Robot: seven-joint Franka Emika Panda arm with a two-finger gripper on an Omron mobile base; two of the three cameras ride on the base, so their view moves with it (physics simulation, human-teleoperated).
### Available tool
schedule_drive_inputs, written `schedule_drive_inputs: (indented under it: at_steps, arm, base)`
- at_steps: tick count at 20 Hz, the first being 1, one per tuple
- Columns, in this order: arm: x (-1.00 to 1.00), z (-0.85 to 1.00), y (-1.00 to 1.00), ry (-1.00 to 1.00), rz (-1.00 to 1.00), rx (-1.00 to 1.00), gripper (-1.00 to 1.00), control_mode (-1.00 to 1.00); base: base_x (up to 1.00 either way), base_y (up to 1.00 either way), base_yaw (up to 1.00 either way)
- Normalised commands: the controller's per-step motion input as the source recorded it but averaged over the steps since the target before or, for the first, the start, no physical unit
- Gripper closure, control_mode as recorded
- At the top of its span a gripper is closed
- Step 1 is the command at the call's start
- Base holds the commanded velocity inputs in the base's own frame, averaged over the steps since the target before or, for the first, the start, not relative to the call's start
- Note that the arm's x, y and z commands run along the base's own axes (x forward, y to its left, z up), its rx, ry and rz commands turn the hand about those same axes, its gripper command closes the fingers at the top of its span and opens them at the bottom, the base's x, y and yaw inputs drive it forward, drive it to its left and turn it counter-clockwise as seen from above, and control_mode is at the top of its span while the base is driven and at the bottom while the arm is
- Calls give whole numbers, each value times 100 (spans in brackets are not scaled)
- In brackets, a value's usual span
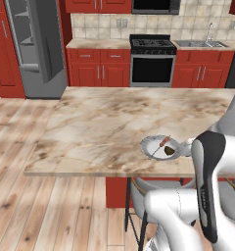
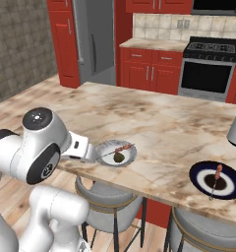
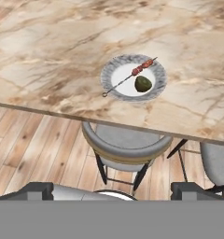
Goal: Pick up the kiwi and banana from the fridge and place one fruit on each plate on the dining counter.
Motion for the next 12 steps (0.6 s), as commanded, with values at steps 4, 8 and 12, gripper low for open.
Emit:
schedule_drive_inputs:
  at_steps: [4,8,12]
  arm:
    - [-13,0,0,-1,0,0,-100,-100]
    - [0,0,0,0,0,0,-100,100]
    - [0,0,0,0,0,0,-100,100]
  base:
    - [0,0,0]
    - [-43,18,-9]
    - [-38,63,-18]
